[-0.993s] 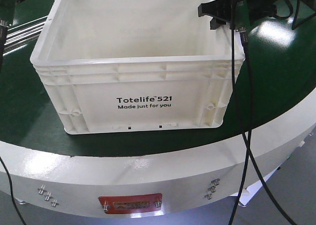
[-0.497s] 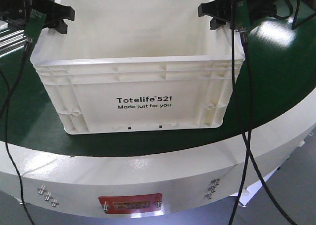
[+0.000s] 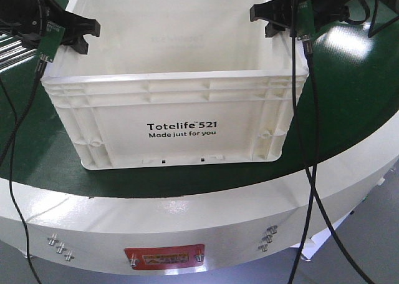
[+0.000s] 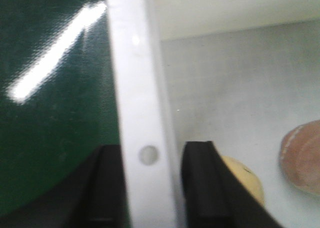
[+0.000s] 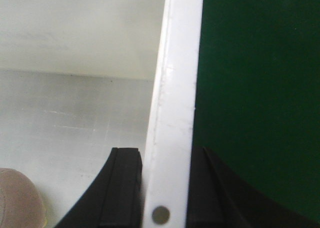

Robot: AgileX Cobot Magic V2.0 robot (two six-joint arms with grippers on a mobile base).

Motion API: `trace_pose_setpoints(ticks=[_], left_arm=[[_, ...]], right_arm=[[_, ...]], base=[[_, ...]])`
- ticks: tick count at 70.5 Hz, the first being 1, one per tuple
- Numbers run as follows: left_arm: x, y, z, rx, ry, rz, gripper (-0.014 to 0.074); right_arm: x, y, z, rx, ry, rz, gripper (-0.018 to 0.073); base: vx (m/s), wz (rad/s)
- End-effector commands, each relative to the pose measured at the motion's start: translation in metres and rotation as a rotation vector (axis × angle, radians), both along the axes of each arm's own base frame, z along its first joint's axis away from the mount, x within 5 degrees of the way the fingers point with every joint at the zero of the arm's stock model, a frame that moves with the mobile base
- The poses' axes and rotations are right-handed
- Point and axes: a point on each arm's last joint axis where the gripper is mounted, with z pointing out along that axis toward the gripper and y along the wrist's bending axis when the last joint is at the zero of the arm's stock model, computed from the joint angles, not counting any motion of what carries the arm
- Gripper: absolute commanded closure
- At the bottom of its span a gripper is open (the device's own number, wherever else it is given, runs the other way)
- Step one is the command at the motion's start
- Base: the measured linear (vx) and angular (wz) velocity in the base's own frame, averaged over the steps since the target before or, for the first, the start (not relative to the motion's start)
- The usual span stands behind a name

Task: Place moving items into box and shelve
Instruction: 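Lift the crate off the conveyor with both grippers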

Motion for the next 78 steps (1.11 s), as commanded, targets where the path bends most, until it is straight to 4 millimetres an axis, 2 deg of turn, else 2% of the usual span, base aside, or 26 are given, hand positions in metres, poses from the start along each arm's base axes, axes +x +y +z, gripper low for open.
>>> trace_pose_setpoints(ticks=[1, 7, 9, 23, 32, 58, 78], left_arm=[[-0.003, 0.002, 0.019, -0.003, -0.063, 0.01, 0.0433], [-0.003, 0.002, 0.018, 0.001, -0.06, 0.004, 0.0608], [-0.003, 0.002, 0.018, 0.002, -0.061, 0.001, 0.0626], [-0.003, 0.0, 0.019, -0.022, -0.065, 0.0, 0.0625], [-0.005, -0.003, 0.027, -0.055, -0.095, -0.016, 0.0624], [-0.017, -0.009, 0.077, -0.132, -0.173, -0.057, 0.062], [-0.035, -0.013, 0.104, -0.168, -0.211, -0.09, 0.0617]], right_arm=[[-0.009, 0.003, 0.028, 0.04, -0.067, 0.02, 0.0571], [-0.009, 0.003, 0.028, 0.04, -0.067, 0.02, 0.0571], [-0.009, 0.003, 0.028, 0.04, -0.067, 0.02, 0.0571], [-0.009, 0.003, 0.028, 0.039, -0.069, 0.022, 0.0571], [-0.011, 0.003, 0.032, 0.032, -0.08, 0.038, 0.0571], [-0.03, 0.004, 0.077, 0.086, -0.171, 0.075, 0.0571], [-0.049, 0.005, 0.093, 0.079, -0.161, 0.102, 0.0571]], base=[[0.0, 0.0], [0.0, 0.0], [0.0, 0.0], [0.0, 0.0], [0.0, 0.0], [0.0, 0.0], [0.0, 0.0]])
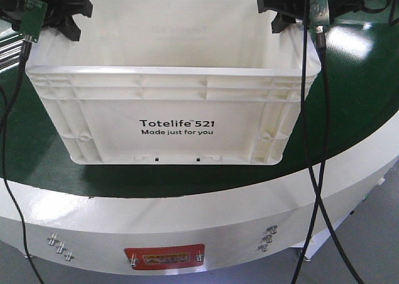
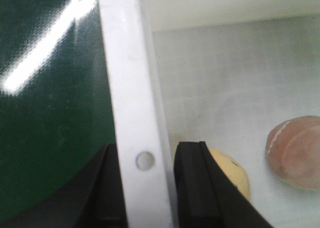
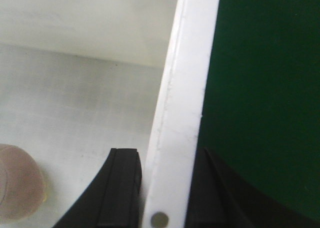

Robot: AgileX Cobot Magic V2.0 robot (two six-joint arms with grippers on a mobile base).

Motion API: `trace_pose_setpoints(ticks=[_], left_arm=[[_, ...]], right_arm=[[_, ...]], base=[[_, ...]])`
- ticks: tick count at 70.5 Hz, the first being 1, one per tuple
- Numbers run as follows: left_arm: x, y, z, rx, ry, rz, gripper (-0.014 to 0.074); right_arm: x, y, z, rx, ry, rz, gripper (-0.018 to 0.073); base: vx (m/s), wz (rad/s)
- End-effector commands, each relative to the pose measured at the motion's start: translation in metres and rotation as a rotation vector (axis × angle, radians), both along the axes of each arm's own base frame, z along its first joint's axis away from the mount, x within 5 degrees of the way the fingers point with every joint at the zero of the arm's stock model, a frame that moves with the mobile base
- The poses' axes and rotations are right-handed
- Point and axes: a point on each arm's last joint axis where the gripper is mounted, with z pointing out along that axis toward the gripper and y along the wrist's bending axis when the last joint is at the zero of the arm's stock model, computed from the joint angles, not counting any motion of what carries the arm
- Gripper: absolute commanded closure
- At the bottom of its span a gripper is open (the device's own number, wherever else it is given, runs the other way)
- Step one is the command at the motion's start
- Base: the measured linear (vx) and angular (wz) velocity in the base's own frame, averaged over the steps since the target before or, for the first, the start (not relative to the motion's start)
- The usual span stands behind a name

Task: Place moving items into box and shelve
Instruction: 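Lift the crate off the conveyor with both grippers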

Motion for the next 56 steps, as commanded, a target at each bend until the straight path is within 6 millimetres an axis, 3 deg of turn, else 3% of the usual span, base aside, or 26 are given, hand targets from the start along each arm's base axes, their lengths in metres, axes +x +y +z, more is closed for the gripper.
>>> trace_pose_setpoints(ticks=[1, 33, 56], left_arm=[[-0.022, -0.012, 0.057, -0.141, -0.216, -0.035, 0.0617], [-0.051, -0.008, 0.073, -0.131, -0.174, -0.057, 0.0617], [-0.062, -0.008, 0.083, -0.152, -0.184, -0.066, 0.0617]], right_arm=[[-0.022, 0.008, 0.056, 0.087, -0.193, 0.057, 0.0571], [-0.061, 0.001, 0.087, 0.103, -0.174, 0.089, 0.0571], [-0.068, 0.0, 0.088, 0.096, -0.135, 0.099, 0.0571]], base=[[0.0, 0.0], [0.0, 0.0], [0.0, 0.0]])
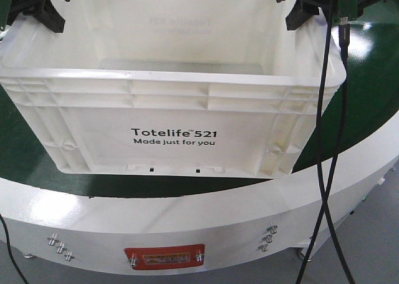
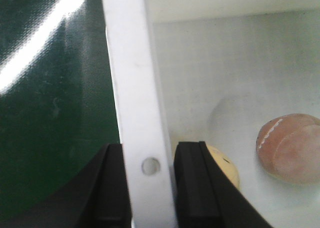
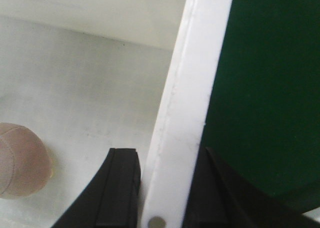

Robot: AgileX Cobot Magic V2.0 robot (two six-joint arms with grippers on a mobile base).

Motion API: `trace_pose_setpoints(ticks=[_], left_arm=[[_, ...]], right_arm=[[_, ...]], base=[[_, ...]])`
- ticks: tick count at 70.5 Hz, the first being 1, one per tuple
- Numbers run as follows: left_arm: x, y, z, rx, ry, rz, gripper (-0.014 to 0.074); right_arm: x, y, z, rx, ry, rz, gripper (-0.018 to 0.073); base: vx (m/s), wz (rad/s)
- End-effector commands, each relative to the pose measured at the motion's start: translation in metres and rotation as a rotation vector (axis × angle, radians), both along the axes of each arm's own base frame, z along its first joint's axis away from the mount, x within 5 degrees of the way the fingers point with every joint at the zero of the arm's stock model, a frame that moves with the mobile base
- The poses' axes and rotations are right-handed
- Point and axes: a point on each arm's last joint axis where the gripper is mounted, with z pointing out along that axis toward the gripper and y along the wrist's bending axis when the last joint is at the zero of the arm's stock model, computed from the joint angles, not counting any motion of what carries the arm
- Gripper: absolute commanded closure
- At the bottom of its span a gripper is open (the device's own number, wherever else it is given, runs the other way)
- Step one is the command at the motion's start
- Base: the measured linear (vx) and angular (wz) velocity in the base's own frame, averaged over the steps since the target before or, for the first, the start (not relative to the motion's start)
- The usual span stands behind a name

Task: Place moving items into box and shelve
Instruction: 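Lift the crate off the conveyor with both grippers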

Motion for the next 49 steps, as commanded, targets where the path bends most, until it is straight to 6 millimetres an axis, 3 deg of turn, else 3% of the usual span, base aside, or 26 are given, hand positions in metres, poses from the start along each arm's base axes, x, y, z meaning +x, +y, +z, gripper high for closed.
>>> trace_pose_setpoints(ticks=[1, 49], left_arm=[[-0.0158, -0.0113, 0.0407, -0.127, -0.193, -0.034, 0.0616], [-0.0154, -0.011, 0.0398, -0.128, -0.186, -0.034, 0.0613]], right_arm=[[-0.0178, 0.007, 0.0429, 0.099, -0.186, 0.062, 0.0571], [-0.0176, 0.0067, 0.042, 0.092, -0.182, 0.061, 0.0571]], base=[[0.0, 0.0], [0.0, 0.0]])
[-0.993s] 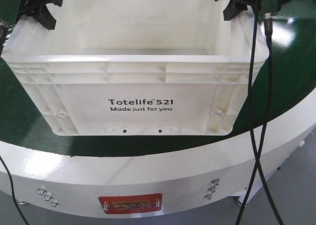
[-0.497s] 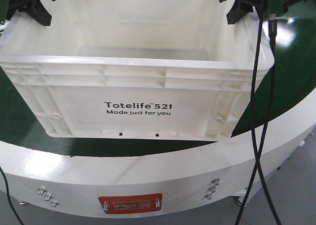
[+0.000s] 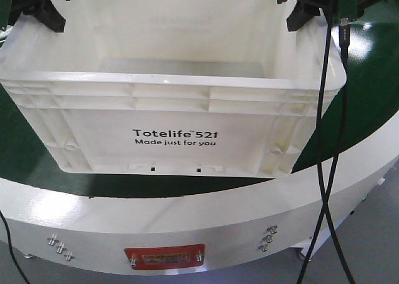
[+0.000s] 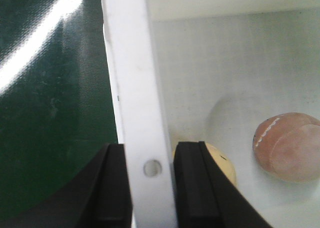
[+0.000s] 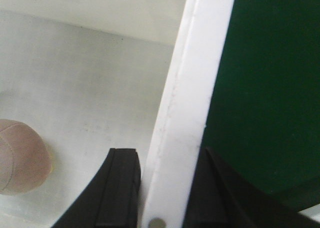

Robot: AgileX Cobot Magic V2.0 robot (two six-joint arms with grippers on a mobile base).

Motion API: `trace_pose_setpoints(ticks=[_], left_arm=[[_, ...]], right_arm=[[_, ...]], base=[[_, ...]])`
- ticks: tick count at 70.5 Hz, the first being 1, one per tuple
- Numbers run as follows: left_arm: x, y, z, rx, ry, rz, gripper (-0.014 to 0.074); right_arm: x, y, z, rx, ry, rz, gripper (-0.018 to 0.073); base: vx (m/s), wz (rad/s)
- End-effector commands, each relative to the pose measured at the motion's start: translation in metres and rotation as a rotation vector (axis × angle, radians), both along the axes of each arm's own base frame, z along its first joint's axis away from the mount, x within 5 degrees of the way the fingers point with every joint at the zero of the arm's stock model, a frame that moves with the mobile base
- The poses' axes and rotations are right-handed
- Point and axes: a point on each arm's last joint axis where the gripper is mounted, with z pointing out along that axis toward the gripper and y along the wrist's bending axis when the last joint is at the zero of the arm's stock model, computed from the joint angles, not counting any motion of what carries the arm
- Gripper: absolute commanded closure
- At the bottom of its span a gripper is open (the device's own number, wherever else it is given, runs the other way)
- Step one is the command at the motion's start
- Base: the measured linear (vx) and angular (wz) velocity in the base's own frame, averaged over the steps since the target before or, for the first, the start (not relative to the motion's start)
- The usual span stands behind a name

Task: Place moving items into box and shelve
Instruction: 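Lift the crate off the conveyor with both grippers, then hold the crate raised while the base turns away from the conveyor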

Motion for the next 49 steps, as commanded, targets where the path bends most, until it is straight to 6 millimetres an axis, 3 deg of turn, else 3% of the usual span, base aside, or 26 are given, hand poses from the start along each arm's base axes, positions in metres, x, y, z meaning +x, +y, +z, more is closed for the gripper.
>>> trace_pose_setpoints(ticks=[1, 49], left_arm=[[-0.0153, -0.0104, 0.0398, -0.121, -0.187, -0.031, 0.0613], [-0.0153, -0.0104, 0.0398, -0.121, -0.187, -0.031, 0.0613]], right_arm=[[-0.0174, 0.0071, 0.0422, 0.101, -0.182, 0.056, 0.0571], [-0.0174, 0.0071, 0.0423, 0.101, -0.183, 0.056, 0.0571]], base=[[0.0, 0.0], [-0.01, 0.01]])
